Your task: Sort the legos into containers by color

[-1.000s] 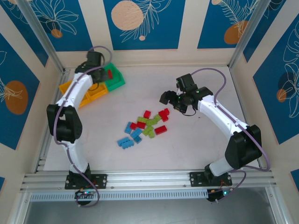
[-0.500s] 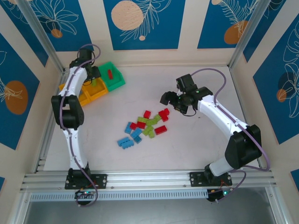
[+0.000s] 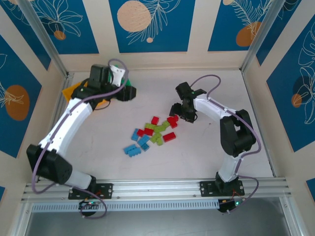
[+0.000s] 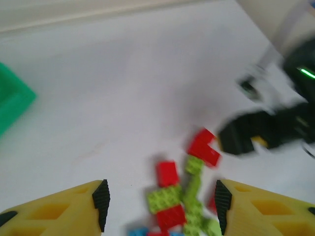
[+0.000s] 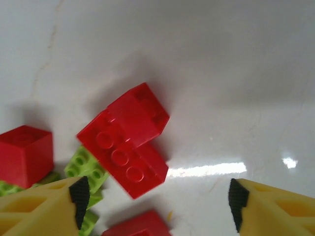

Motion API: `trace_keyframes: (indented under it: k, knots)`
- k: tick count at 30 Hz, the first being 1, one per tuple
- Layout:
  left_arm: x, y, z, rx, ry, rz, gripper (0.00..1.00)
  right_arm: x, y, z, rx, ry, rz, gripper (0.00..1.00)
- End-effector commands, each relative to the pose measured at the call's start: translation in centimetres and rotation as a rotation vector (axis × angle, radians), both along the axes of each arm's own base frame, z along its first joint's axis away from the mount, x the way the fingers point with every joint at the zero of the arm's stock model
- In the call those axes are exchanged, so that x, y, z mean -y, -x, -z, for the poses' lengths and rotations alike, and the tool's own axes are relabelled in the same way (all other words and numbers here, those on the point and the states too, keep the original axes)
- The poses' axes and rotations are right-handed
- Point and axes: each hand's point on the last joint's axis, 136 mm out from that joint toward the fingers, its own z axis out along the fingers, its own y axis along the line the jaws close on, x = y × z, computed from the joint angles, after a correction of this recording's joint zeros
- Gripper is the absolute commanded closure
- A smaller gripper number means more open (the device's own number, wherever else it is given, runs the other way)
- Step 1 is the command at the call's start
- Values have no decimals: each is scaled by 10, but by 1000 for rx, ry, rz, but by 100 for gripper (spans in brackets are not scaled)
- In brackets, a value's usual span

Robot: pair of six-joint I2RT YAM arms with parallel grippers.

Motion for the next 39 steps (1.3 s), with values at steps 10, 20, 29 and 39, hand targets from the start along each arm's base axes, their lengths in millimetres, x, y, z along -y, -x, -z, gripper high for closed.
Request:
trace_keyframes:
  k: [10,20,29,39]
  knots:
    - [-5,35,37,-28,-39,128,34,-22,-31,26,-24,-61,-7,38]
    - [-5,28,37,-19,-40,112,29,-5,-29,34,-18,-13,39,60]
    - [-14,29,43,-14,-64,66,27,-15,-45,-2,99,-88,31,72]
    - [-25,23,24,55,-50,-41,25,-72,-67,-81,336,-312,-123,72]
